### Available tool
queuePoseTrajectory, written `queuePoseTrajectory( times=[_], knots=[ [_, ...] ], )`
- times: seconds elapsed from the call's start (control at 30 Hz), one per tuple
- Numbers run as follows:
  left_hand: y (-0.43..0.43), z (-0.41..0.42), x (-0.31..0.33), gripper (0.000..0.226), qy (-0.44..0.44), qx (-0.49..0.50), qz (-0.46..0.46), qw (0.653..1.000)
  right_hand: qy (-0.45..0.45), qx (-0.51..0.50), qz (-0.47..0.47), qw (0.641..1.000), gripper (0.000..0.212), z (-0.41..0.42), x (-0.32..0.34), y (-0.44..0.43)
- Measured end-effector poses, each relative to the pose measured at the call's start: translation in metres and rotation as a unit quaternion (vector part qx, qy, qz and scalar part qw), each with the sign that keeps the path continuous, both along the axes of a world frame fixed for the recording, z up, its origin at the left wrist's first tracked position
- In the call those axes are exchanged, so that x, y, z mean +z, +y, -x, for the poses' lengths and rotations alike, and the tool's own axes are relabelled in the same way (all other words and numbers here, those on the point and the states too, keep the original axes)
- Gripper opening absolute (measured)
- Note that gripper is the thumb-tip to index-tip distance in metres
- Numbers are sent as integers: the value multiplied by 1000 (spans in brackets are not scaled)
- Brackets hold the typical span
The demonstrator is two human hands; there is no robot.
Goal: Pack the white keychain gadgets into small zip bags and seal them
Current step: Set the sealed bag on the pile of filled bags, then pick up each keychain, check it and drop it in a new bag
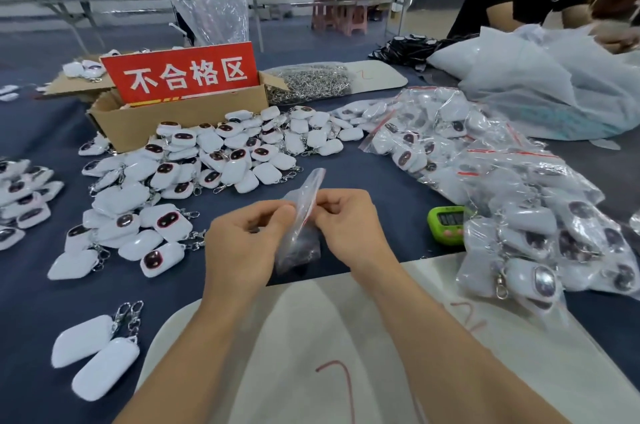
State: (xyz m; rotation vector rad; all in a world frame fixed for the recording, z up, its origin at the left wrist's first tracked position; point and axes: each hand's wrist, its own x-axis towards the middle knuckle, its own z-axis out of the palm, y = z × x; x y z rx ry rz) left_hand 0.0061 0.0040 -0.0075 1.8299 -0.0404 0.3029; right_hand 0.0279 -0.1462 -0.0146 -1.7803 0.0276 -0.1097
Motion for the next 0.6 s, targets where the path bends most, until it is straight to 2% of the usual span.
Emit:
queuePoseTrajectory(
  times=[0.07,0.17,0.27,0.3,0.37,0.47,0.6],
  knots=[
    [3,0,0,16,13,-21,-8,1000,-8,10,2,1000,24,3,2,-2],
    [2,-2,-1,26,22,-28,-18,999,-8,8,15,1000,14,7,4,-1],
    [1,-5,-5,30,10,29,-26,999,-23,-77,70,994,18,9,5,3],
    [2,-6,-6,30,-2,55,-30,998,-25,-86,57,994,26,9,7,3],
    [5,-6,-6,27,-25,80,-40,996,-12,-22,-15,1000,34,10,11,5],
    [4,-6,-8,25,-33,67,-59,996,-26,41,-2,999,22,12,11,10],
    [5,-6,-8,19,-49,103,-60,992,-21,10,-42,999,20,9,11,4]
  ],
)
